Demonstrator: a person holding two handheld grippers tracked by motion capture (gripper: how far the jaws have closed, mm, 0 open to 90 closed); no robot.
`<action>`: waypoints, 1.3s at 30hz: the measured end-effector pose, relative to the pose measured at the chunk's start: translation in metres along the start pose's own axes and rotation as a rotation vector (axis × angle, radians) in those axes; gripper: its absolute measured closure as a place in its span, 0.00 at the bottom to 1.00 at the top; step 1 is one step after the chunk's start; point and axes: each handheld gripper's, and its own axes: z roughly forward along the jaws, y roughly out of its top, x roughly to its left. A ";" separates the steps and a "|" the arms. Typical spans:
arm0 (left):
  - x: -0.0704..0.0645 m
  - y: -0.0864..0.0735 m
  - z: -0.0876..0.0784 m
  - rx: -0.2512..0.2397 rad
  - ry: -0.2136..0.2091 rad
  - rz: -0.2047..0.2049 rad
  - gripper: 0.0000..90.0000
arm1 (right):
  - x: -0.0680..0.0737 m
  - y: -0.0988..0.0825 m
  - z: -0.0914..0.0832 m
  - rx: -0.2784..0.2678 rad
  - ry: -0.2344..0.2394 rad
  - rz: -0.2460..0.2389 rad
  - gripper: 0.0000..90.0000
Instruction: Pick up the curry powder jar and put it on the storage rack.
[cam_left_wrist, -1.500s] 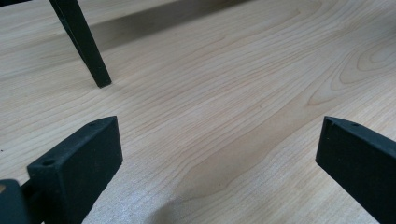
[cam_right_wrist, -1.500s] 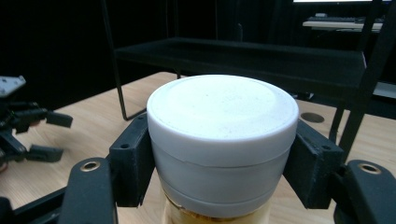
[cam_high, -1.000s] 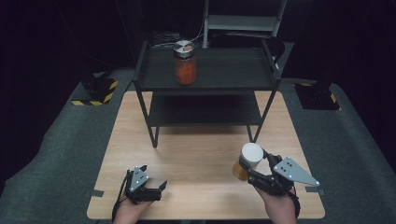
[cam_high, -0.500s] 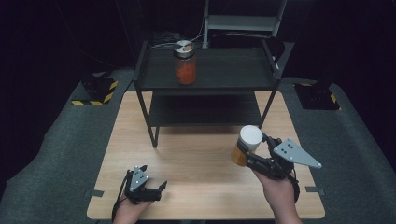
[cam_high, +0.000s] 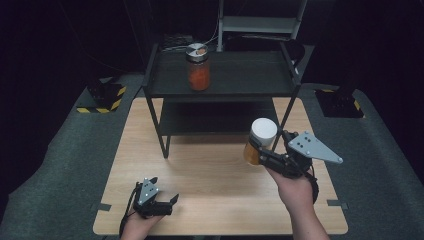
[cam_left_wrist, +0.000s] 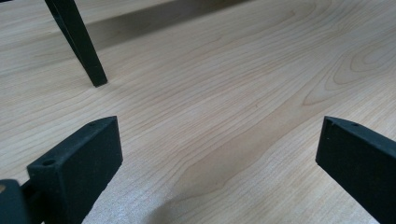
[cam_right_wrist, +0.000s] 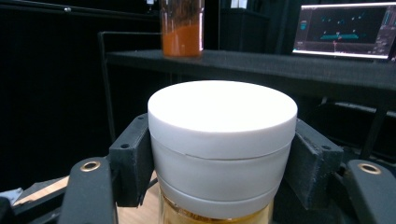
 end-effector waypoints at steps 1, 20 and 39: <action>0.000 0.000 0.000 0.000 0.000 0.001 0.01 | 0.000 0.003 0.001 0.001 0.000 0.000 0.37; 0.001 0.000 -0.001 -0.001 -0.004 -0.004 0.01 | 0.000 0.042 0.024 -0.028 -0.041 0.006 0.37; 0.004 -0.002 -0.001 -0.007 -0.011 -0.014 0.01 | -0.006 0.080 0.041 -0.061 -0.068 0.001 0.37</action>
